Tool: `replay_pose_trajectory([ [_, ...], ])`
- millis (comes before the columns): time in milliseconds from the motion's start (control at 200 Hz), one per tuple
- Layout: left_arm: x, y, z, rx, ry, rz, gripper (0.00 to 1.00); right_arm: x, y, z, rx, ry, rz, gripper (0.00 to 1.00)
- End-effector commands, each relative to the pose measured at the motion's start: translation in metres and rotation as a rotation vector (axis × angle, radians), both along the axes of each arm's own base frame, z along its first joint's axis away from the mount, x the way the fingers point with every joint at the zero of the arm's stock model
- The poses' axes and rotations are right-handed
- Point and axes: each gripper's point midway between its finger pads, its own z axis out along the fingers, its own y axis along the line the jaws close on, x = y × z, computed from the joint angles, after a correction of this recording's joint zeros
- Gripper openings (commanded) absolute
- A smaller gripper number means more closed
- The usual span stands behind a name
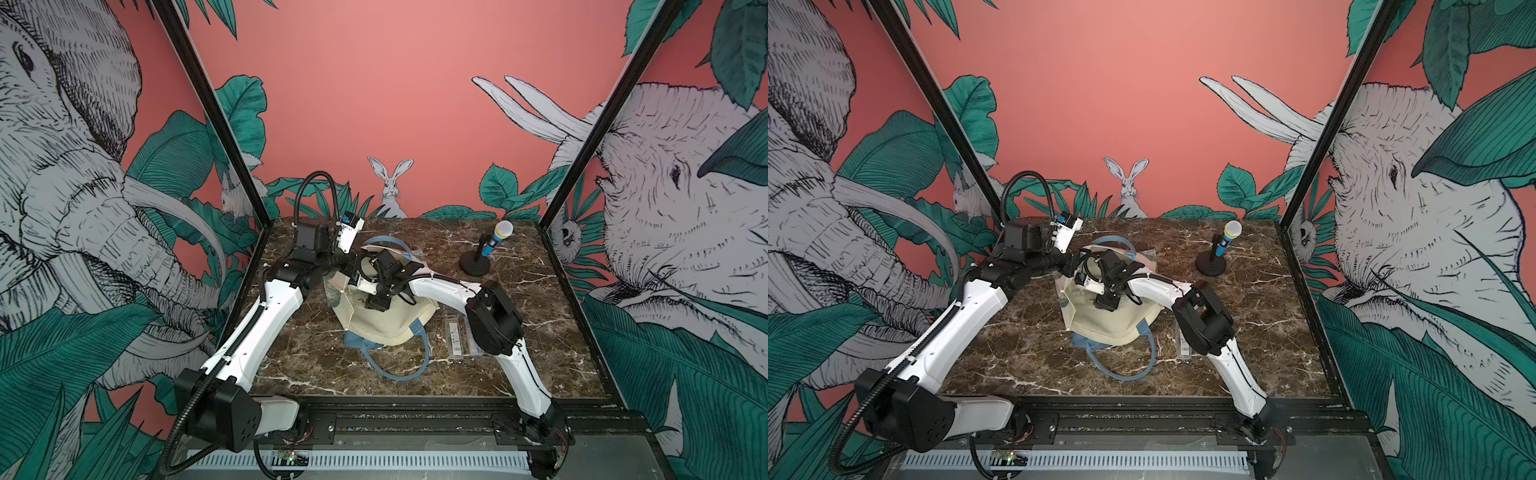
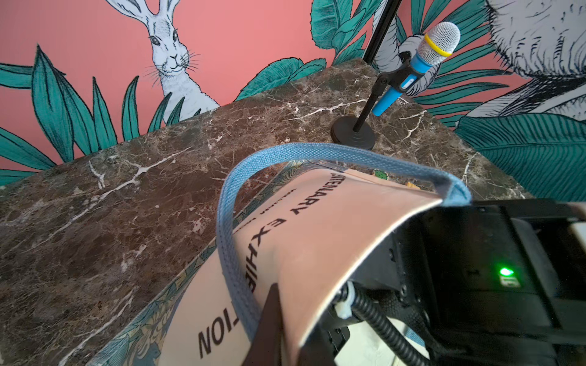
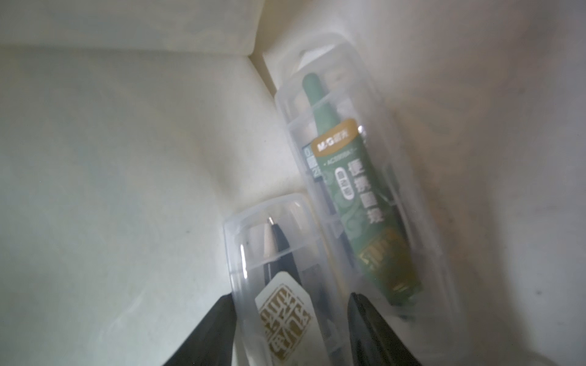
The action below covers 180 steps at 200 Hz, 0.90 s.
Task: Take out the compass set from the canvas bag
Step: Pick up the compass set from the canvas bag.
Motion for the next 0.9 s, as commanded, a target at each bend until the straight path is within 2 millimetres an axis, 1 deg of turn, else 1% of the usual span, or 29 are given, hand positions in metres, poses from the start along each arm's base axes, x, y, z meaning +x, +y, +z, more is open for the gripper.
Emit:
replay_pose_trajectory([
  [0, -0.013, -0.011, 0.034, -0.069, -0.088, -0.071, 0.00, -0.026, -0.016, -0.013, -0.073, 0.217, -0.095, 0.55],
  [70, -0.013, -0.011, 0.033, -0.064, -0.088, -0.070, 0.00, -0.033, -0.017, -0.011, -0.070, 0.262, -0.126, 0.56],
  [140, -0.012, -0.011, 0.032, -0.062, -0.088, -0.067, 0.00, -0.035, -0.019, -0.009, -0.068, 0.277, -0.151, 0.60],
  [215, -0.011, -0.011, 0.032, -0.061, -0.087, -0.066, 0.00, -0.032, -0.020, -0.010, -0.075, 0.272, -0.170, 0.64],
  [295, -0.012, -0.011, 0.032, -0.061, -0.086, -0.066, 0.00, -0.028, -0.018, -0.012, -0.077, 0.269, -0.185, 0.64],
  [410, -0.012, -0.009, 0.033, -0.055, -0.093, -0.058, 0.00, -0.026, -0.014, -0.015, -0.104, 0.263, -0.198, 0.58],
  [535, -0.012, -0.009, 0.032, -0.053, -0.092, -0.058, 0.00, -0.029, -0.018, -0.011, -0.132, 0.249, -0.205, 0.50],
  [725, -0.011, -0.009, 0.031, -0.050, -0.090, -0.056, 0.00, -0.033, -0.025, 0.006, -0.117, 0.234, -0.239, 0.43],
  [895, -0.009, -0.008, 0.029, -0.042, -0.088, -0.049, 0.00, -0.034, -0.033, 0.033, -0.093, 0.207, -0.291, 0.39],
])
